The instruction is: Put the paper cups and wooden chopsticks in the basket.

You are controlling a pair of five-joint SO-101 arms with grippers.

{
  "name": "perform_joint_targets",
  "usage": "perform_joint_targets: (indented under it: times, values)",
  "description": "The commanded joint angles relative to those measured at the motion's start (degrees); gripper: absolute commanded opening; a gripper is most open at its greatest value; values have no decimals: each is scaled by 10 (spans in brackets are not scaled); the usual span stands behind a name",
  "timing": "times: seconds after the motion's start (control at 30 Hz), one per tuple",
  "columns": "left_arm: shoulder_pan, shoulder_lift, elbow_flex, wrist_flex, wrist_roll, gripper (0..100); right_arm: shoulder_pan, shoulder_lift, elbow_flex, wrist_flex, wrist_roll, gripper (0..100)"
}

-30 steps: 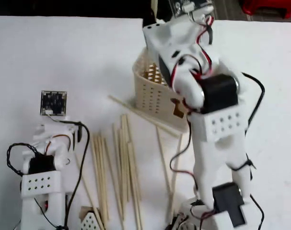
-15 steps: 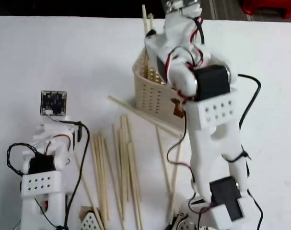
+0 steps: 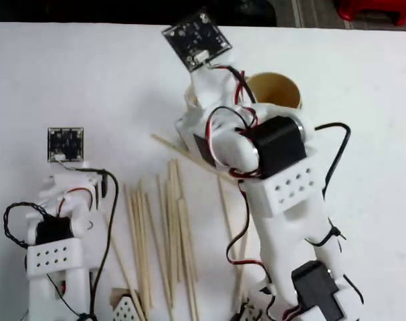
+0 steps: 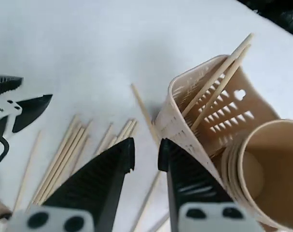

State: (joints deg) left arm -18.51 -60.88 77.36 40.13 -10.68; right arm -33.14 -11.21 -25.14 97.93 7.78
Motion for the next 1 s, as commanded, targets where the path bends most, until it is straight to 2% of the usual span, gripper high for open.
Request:
perform_joint_targets:
  times: [0.0,0.17,0.27,0.37,0.47,0.7,0.97]
  values:
    - [-6,-16,-5,-12,4,218,-10,-29,77,3,-4,86]
    - [-6,-16,-5,-12,4,218,-48,-45,201,1,-8,88]
    - [-6,-16,-5,-12,4,218,-72,-36,257,-7,-65,102]
    - [-6,-16,-5,-12,4,218,-85,-15,315,-39,-100,169]
    - [-6,-16,-5,-12,4,218,-91,12,374,-87,-104,217]
    - [-6,-16,-5,-12,4,218,-117,84,474,-221,-105,218]
    - [-6,-16,-5,-12,4,218,-139,147,490,-276,-105,207]
